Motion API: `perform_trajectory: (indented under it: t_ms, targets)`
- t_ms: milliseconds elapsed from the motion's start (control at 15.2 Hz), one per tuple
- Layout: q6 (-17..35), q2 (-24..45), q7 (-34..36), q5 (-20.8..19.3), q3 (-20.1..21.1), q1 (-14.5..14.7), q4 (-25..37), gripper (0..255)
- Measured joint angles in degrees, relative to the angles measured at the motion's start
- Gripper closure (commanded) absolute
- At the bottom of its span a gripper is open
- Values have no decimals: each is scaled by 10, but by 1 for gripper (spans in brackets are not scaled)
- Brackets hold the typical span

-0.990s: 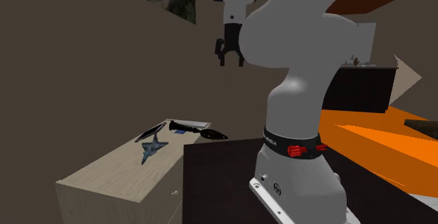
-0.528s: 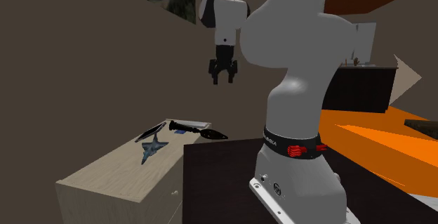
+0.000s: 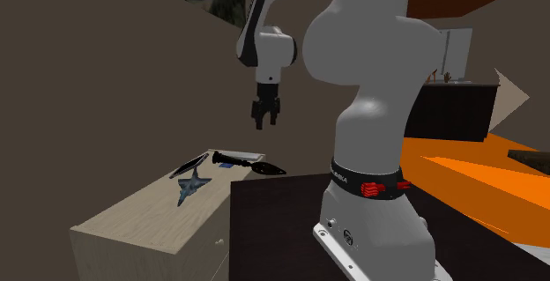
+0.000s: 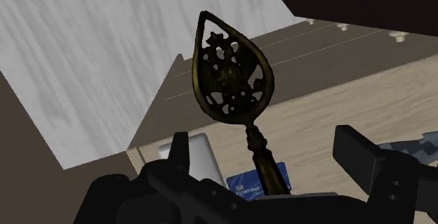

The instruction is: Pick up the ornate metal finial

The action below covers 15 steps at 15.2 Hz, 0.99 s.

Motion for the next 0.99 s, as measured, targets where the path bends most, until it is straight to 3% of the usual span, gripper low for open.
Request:
perform_trajectory:
  t_ms: [594, 990]
  targets:
    - [135, 206, -104, -27, 32, 22, 84, 0]
    - [173, 262, -111, -37, 32, 29, 103, 0]
